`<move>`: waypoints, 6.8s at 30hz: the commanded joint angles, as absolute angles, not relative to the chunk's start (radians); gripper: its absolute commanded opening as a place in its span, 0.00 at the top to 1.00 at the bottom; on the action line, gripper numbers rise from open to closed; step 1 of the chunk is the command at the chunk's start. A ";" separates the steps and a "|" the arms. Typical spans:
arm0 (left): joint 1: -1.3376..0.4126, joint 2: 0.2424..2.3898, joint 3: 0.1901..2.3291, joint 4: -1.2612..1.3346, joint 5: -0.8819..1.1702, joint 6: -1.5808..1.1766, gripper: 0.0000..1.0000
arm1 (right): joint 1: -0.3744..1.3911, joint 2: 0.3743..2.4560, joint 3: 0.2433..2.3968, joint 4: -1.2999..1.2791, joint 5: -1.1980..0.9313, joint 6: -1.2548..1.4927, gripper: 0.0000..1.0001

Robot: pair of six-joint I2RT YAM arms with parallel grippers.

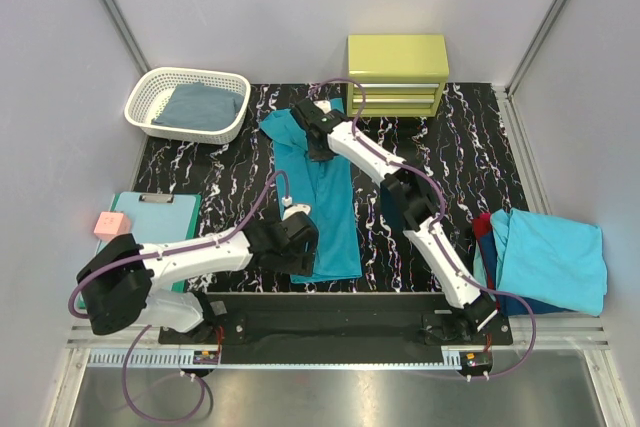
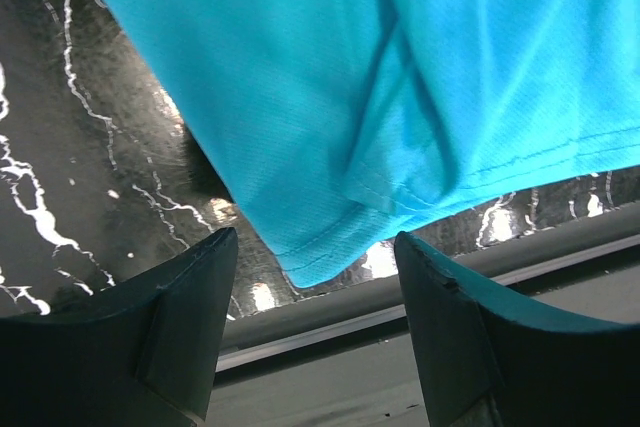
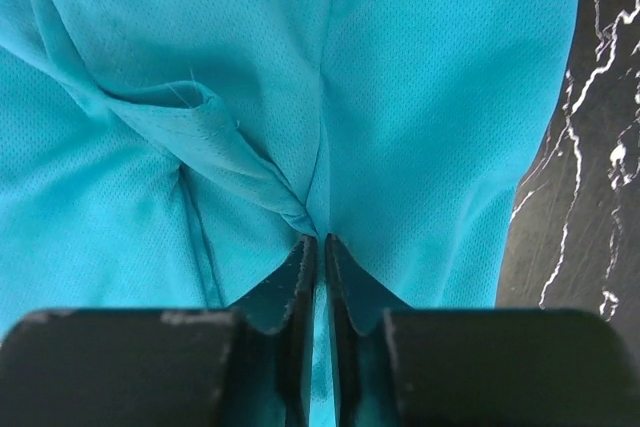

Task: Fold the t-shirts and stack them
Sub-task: Fold the tshirt

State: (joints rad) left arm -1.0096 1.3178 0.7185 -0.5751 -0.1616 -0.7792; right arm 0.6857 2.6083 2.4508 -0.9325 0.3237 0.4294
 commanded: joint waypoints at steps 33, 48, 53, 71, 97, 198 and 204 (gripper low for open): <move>-1.049 1.250 0.744 -0.584 -0.206 -0.839 0.32 | 0.724 2.546 2.548 -0.859 0.218 0.434 1.00; -1.051 1.255 0.752 -0.592 -0.215 -0.836 0.32 | 0.719 2.537 2.491 -0.851 0.279 0.408 0.48; -1.049 1.230 0.779 -0.621 -0.264 -0.824 0.31 | 0.654 2.407 2.484 -0.842 0.296 0.420 0.35; -0.503 1.693 1.396 -0.598 -0.143 -0.528 0.33 | 0.699 1.775 1.392 -0.532 0.270 0.474 0.49; -0.345 2.491 2.275 -0.798 -0.043 -0.477 0.68 | 0.822 1.858 1.253 -0.500 0.195 0.485 0.96; -1.157 1.084 0.537 -0.511 -0.295 -1.081 0.11 | 1.189 1.529 0.788 -0.517 0.253 0.979 0.58; -1.210 1.104 0.528 -0.502 -0.284 -1.130 0.16 | 1.190 1.531 0.773 -0.512 0.242 0.982 0.62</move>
